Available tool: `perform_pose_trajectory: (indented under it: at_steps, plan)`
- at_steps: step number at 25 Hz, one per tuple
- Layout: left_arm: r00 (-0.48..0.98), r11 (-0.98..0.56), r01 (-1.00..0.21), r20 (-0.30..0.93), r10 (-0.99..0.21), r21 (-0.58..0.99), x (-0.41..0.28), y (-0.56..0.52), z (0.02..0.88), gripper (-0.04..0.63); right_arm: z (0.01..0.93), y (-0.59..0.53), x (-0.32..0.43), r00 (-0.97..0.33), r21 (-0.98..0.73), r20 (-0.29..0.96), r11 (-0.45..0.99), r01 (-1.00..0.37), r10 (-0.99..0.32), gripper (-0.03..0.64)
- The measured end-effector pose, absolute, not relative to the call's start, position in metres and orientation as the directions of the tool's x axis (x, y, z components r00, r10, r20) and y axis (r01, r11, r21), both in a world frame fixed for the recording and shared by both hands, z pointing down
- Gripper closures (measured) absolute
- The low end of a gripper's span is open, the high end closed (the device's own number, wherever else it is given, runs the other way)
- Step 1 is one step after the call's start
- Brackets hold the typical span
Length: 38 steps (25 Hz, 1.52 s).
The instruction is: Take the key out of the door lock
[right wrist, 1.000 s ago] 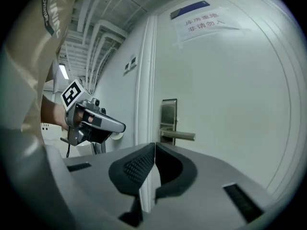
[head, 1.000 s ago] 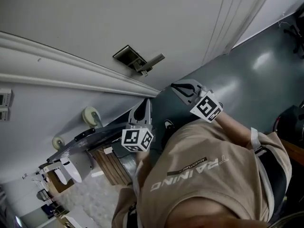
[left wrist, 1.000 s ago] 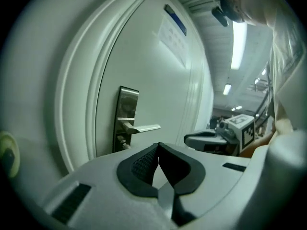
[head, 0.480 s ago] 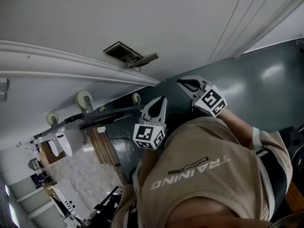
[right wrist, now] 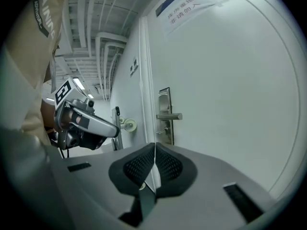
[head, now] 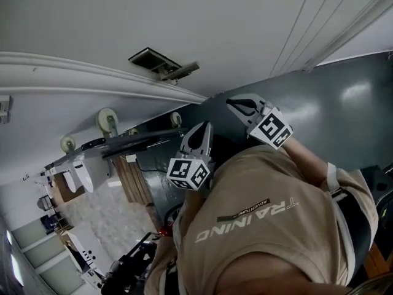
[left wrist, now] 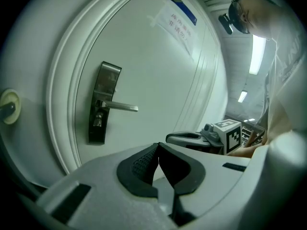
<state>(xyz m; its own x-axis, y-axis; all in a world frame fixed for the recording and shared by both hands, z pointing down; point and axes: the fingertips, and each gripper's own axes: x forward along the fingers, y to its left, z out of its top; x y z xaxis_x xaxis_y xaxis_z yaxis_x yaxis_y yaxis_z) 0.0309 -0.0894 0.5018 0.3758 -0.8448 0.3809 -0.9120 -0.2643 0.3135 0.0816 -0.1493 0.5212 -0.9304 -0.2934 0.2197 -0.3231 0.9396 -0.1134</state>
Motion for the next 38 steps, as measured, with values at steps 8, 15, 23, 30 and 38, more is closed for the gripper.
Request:
perform_pose_trajectory:
  at_steps: [8,15,23,30,38]
  plan:
    - [0.409,-0.303,-0.902,0.385,-0.827,0.306,0.043,-0.104,0.500,0.589,0.530,-0.158,0.097,-0.921,-0.187,0.214,0.912,-0.365,-0.324,0.601]
    - [0.403,-0.292,-0.904,0.393,-0.826,0.313,0.049,-0.107,0.504,0.589,0.529,-0.148,0.086,-0.943,-0.188,0.211,0.936,-0.299,-0.259,0.601]
    - [0.392,-0.298,-0.911,0.378,-0.839,0.284,0.049,-0.110,0.496,0.589,0.528,-0.143,0.086,-0.946,-0.197,0.206,0.936,-0.291,-0.251,0.601]
    - [0.323,-0.245,-0.939,0.383,-0.865,0.240,0.031,-0.094,0.493,0.589,0.521,-0.148,0.077,-0.947,-0.190,0.186,0.936,-0.298,-0.263,0.601]
    - [0.328,-0.243,-0.936,0.382,-0.864,0.254,0.026,-0.103,0.502,0.589,0.518,-0.155,0.070,-0.949,-0.174,0.183,0.942,-0.289,-0.257,0.601]
